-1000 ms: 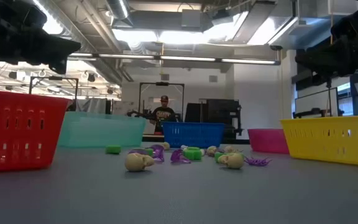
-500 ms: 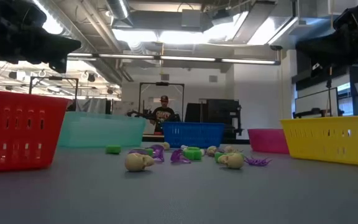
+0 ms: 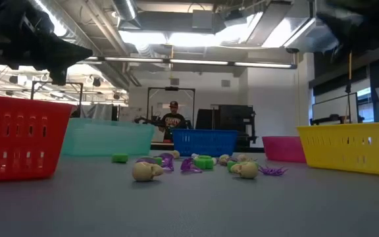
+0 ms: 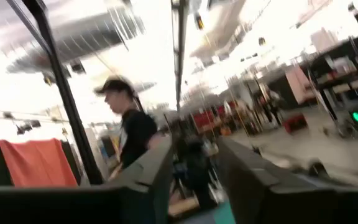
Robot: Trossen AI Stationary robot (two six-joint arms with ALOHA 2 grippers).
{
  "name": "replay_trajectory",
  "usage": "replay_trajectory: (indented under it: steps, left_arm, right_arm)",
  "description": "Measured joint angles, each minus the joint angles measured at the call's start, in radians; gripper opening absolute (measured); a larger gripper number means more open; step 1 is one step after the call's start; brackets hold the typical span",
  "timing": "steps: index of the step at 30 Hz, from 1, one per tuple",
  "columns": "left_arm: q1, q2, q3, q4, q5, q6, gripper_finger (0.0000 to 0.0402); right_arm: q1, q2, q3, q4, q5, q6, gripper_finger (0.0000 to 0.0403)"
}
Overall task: Sort Halloween decoration
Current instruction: Put the yellow skull toy into the red bin
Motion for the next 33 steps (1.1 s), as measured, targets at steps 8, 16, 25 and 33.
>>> replay_trajectory:
  steps: [8, 16, 25, 33]
  left_arm:
    - [0.0, 0.0, 0.0, 0.031, -0.069, -0.009, 0.0]
    - [0.0, 0.0, 0.0, 0.031, -0.068, -0.033, 0.0007]
    - [0.0, 0.0, 0.0, 0.031, -0.063, -0.061, 0.0079]
    - [0.0, 0.0, 0.0, 0.031, -0.058, -0.061, 0.012]
  right_arm:
    - [0.0, 0.25, 0.25, -0.123, -0.062, -0.112, 0.0187]
    - [0.0, 0.61, 0.581, -0.503, -0.062, -0.191, 0.0185]
    - [0.0, 1.02, 0.84, -0.756, -0.157, -0.278, 0.0184]
    - [0.001, 1.317, 0.904, -0.78, -0.299, -0.301, 0.0184]
